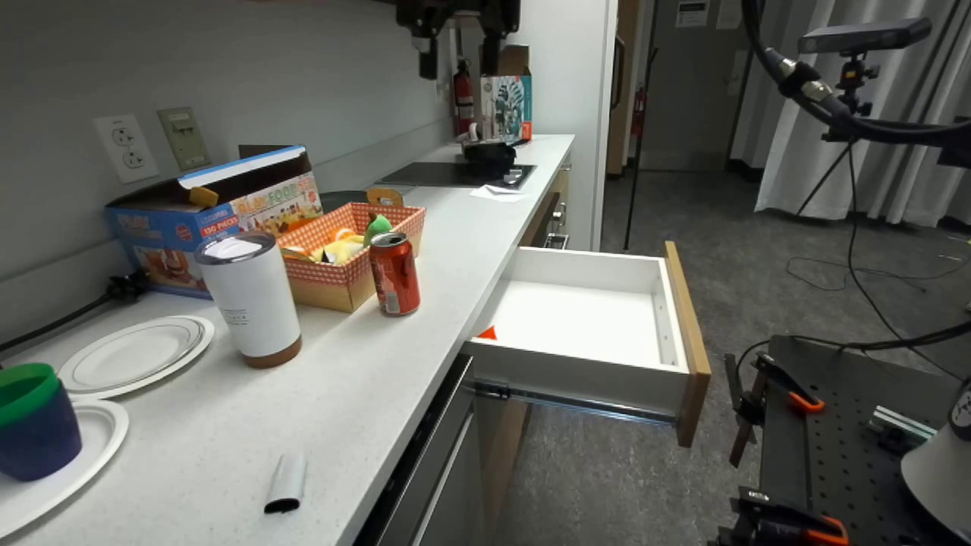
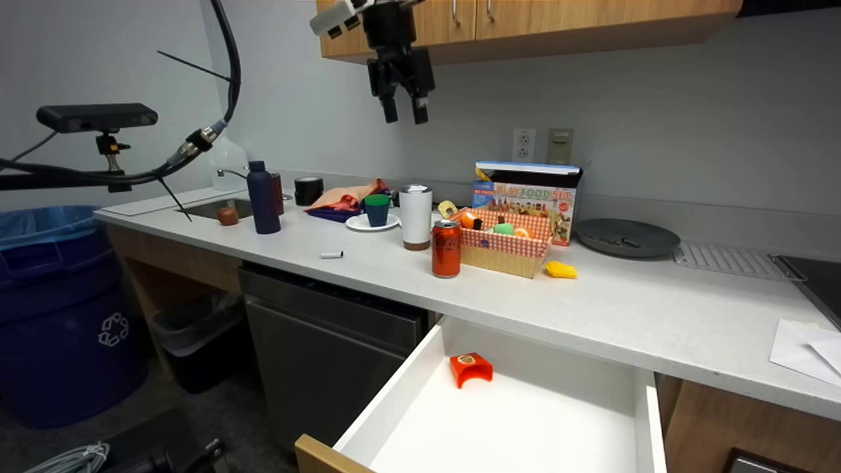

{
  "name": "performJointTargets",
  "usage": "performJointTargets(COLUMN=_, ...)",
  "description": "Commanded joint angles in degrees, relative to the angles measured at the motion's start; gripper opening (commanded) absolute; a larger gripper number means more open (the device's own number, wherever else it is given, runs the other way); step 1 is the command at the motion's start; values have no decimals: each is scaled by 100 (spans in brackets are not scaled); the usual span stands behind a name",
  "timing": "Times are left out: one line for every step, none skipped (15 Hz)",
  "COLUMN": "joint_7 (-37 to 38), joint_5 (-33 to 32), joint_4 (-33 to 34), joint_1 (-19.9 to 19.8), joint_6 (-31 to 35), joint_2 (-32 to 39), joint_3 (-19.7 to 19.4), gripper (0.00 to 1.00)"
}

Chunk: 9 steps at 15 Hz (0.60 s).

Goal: Put the green plush toy in the drawer

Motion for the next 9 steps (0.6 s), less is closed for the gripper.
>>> performJointTargets(joint_7=11, joint_5=-14, joint_4=222, joint_1=192, joint_6=48, joint_2=198, joint_3=-172, gripper=100)
performJointTargets(joint_7=9, joint_5=-24, joint_4=409, joint_1=218, joint_6=64, joint_2=368, joint_3=-185, gripper=100)
performJointTargets(joint_7=6, joint_5=-27, joint_4=544, joint_1=236, joint_6=62, joint_2=488, joint_3=-193, gripper=100)
performJointTargets(joint_7=4, joint_5=-27, joint_4=627, joint_1=247, joint_6=61, joint_2=559, joint_3=-198, gripper=100)
performJointTargets(joint_7=4, joint_5=-26, joint_4=666, joint_1=250, joint_6=61, joint_2=588, joint_3=-201, gripper=100)
performJointTargets(joint_7=4, joint_5=-26, joint_4=683, joint_1=252, joint_6=60, joint_2=595, joint_3=-201, gripper=100)
performJointTargets(joint_7=4, joint_5=-26, joint_4=691, joint_1=253, joint_6=60, joint_2=594, joint_3=-201, gripper=100)
performJointTargets(joint_7=14, joint_5=1, joint_4=753, joint_1=238, joint_6=289, joint_2=724, joint_3=-228, gripper=100)
performJointTargets(joint_7=35, joint_5=-55, joint_4=856, joint_1=237, joint_6=433, joint_2=901, joint_3=-268, gripper=100)
